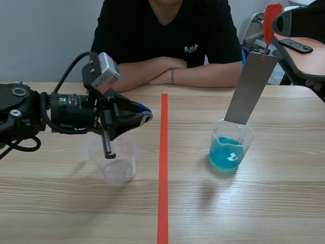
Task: Do the redox reaction experiment.
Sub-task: 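Move the plate over the blue solution, then point at the plate with the left hand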
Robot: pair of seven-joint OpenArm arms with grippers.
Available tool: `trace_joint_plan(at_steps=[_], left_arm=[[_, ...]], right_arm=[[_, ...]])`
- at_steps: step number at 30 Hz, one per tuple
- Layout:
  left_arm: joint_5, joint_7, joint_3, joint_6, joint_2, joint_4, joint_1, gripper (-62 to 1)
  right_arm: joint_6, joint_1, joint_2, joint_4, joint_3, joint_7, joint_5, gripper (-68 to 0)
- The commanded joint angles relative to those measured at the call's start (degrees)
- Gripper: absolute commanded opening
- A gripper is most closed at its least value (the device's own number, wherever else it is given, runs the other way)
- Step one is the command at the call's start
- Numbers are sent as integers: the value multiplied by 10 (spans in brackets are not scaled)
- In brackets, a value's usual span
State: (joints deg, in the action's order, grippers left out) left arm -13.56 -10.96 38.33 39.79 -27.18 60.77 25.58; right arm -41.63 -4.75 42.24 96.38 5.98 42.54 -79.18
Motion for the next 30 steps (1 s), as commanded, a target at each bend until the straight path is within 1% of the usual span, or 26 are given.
trace_joint_plan(at_steps=[1, 8, 14, 17, 26, 30], left_arm=[[-9, -1, -2, 1, 17, -3, 16, -573], [-8, 31, -2, 1, 85, -54, 40, -573], [-8, 35, -1, 1, 133, -90, 48, -573], [-8, 36, 3, 1, 156, -96, 50, -573], [-8, 78, 3, 1, 228, -96, 51, -573], [-8, 73, 15, 1, 240, -96, 53, -573]], right_arm=[[-2, -11, 7, 5, 2, -10, -12, -660], [-2, -11, 7, 5, 2, -9, -12, -660], [-2, -11, 7, 5, 2, -9, -12, -660], [-2, -11, 7, 5, 2, -9, -12, -660], [-2, -11, 7, 5, 2, -9, -12, -660], [-2, -11, 7, 5, 2, -9, -12, -660]])
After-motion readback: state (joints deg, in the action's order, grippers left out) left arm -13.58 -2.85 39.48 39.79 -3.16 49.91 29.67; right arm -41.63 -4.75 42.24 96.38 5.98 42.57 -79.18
